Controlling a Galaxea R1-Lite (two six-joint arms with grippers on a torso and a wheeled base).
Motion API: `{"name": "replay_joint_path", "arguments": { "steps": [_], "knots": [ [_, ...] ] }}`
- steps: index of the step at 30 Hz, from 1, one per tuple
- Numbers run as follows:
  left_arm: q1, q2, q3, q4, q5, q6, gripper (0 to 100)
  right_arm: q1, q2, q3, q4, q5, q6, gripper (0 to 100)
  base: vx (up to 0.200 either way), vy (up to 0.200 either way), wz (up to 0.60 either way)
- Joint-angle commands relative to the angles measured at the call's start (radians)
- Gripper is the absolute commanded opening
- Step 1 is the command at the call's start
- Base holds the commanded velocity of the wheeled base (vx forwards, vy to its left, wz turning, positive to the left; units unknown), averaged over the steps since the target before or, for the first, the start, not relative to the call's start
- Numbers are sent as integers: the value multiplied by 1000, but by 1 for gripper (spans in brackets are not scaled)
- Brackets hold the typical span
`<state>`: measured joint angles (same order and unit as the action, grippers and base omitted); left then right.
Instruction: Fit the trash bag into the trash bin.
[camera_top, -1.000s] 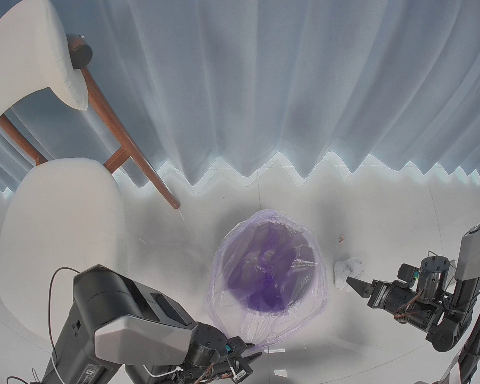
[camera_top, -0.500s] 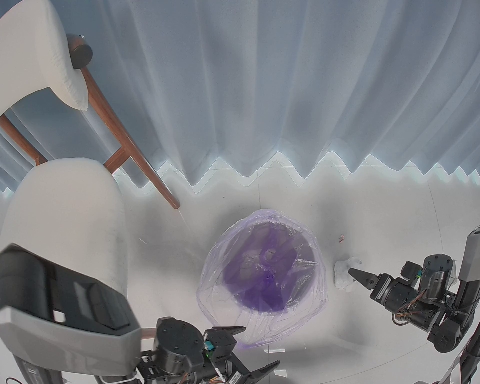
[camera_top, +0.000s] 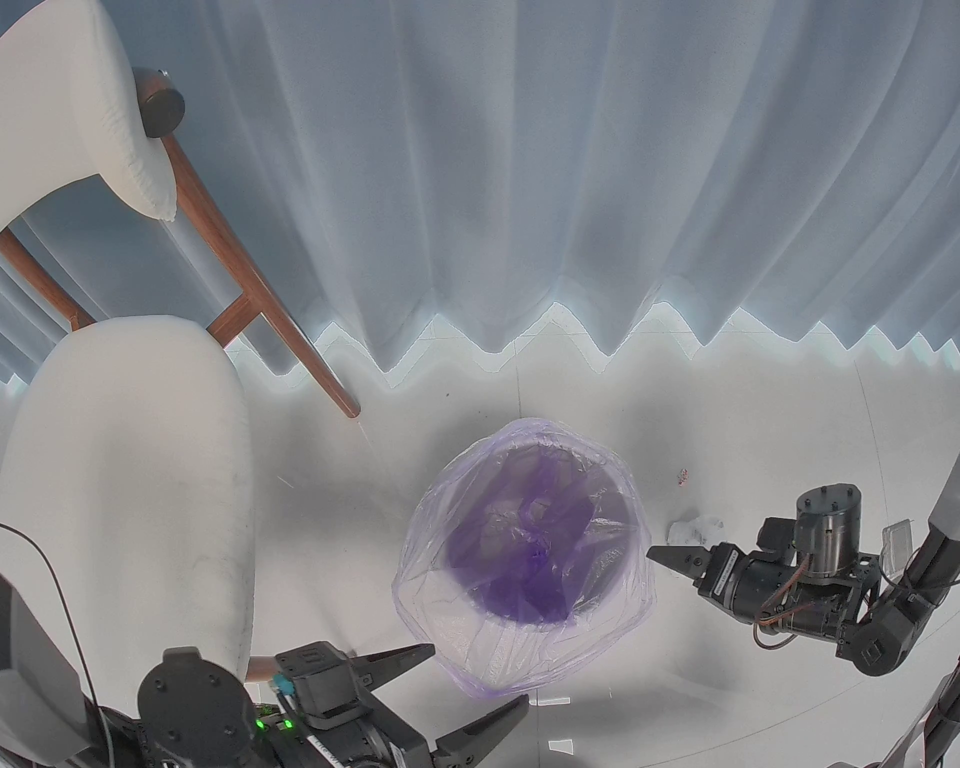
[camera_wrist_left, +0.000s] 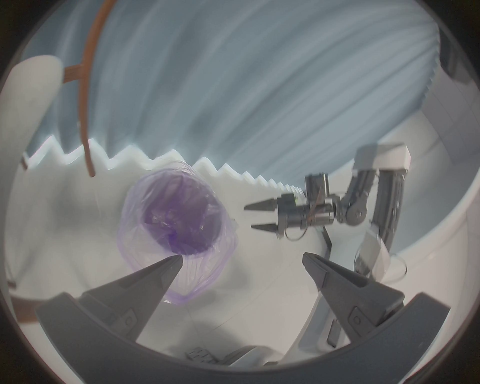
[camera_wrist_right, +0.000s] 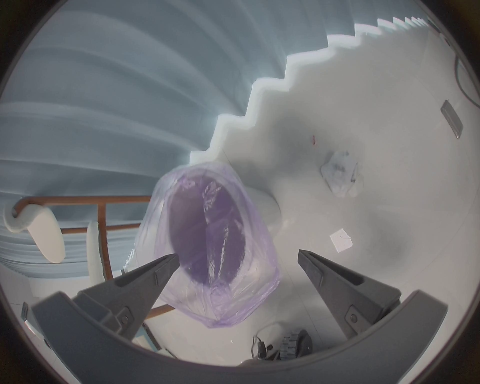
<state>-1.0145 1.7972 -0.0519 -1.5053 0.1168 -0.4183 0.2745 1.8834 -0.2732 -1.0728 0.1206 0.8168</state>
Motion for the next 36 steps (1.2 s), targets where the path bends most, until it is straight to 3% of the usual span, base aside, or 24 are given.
{"name": "replay_joint_path", "arguments": {
  "steps": [1,4,8,10,13,14,16,20,23,26,29,30,31,32,34,35,36],
  "knots": [
    [-202,-145,-3,-1,259,-221,100,89,-56,-239,283,8,-28,100,0,0,0],
    [-266,-165,-68,-1,330,-272,100,111,-44,-327,367,7,-33,100,0,0,0],
    [-260,-188,-117,0,342,-290,100,120,-7,-380,436,4,-54,100,0,0,0],
    [-230,-197,-131,0,342,-281,100,120,20,-388,465,1,-99,100,0,0,0],
    [-64,-216,-194,0,330,-293,100,114,77,-380,464,-39,-192,100,0,0,0],
    [-53,-219,-200,0,328,-297,100,114,80,-380,462,-42,-197,100,0,0,0],
    [-12,-231,-226,4,302,-323,100,112,95,-383,461,-59,-214,100,0,0,0],
    [2,-283,-273,86,126,-343,100,107,126,-400,461,-78,-257,100,0,0,0],
    [2,-285,-307,125,86,-343,100,106,140,-408,461,-79,-274,100,0,0,0],
    [10,-294,-364,287,29,-343,100,98,187,-436,458,-110,-281,100,0,0,0],
    [11,-317,-454,470,20,-347,100,98,209,-457,453,-118,-283,100,0,0,0],
    [11,-317,-454,470,20,-347,100,98,209,-457,453,-118,-283,100,0,0,0],
    [14,-326,-531,568,12,-396,100,98,218,-469,452,-118,-283,100,0,0,0],
    [16,-329,-542,580,11,-404,100,98,220,-471,452,-119,-283,100,0,0,0],
    [30,-341,-605,645,-32,-442,100,98,229,-483,452,-119,-283,100,0,0,0],
    [62,-357,-629,709,-114,-459,100,98,241,-494,452,-121,-285,100,0,0,0],
    [68,-363,-625,726,-144,-456,100,98,246,-497,452,-122,-283,100,0,0,0]
  ]
}}
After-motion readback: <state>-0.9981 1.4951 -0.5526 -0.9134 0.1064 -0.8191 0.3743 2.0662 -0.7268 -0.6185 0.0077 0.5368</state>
